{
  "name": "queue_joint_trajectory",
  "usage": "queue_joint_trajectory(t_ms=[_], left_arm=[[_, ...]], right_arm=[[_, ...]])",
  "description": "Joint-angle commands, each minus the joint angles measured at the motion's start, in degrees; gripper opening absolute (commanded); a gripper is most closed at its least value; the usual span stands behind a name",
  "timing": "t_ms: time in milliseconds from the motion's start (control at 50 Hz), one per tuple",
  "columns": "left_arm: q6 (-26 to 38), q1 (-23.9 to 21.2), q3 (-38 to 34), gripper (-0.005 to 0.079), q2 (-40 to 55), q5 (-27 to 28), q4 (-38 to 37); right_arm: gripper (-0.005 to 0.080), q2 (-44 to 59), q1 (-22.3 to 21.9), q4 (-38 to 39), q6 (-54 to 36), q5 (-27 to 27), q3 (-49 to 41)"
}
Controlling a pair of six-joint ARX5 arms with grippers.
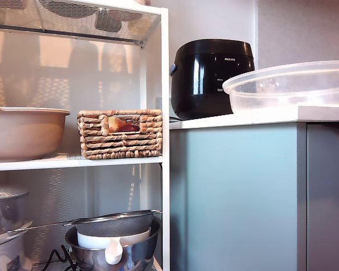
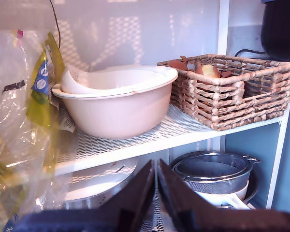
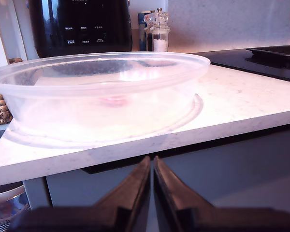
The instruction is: Pick up the plastic microwave lid from the counter next to you, then place it on the shelf
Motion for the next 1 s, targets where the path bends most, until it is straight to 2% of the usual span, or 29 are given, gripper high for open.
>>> queue_joint_trajectory(t_ms=[0, 240, 380, 580, 740, 860, 980], left_arm=[[-9.03, 1.55, -0.07, -0.0021, -0.2, 10.1, 9.81], [-8.55, 1.4, -0.07, -0.0021, -0.22, 10.1, 10.14], [-8.59, 1.18, 0.04, -0.0021, -0.22, 10.93, 13.29], [-9.03, 1.18, 2.73, -0.0021, -0.09, 15.5, 12.22], [-9.22, 1.18, 5.66, -0.0021, -0.09, 17.92, 10.58], [-12.22, 1.18, 7.45, -0.0021, -0.04, 18.82, 9.44], [-12.61, 1.18, 8.85, -0.0021, 0.44, 23.47, 8.26]], right_arm=[[-0.0013, -0.35, -2.47, -12.46, 5.86, -5.14, 12.59], [-0.0013, -0.35, -2.47, -11.91, 4.46, -4.98, 12.59], [-0.0013, -0.35, -2.47, -8.17, 4.48, -5.05, 12.79], [-0.0013, -0.35, -2.47, -8.72, 4.02, -8.09, 16.41], [-0.0012, 0.5, -2.47, -15.61, -1.07, -12.98, 21.16], [-0.0008, 3.23, -2.47, -25.27, -9.94, -16.66, 26.08], [-0.0007, 8.2, -2.47, -34.51, -18.23, -19.67, 31.43]])
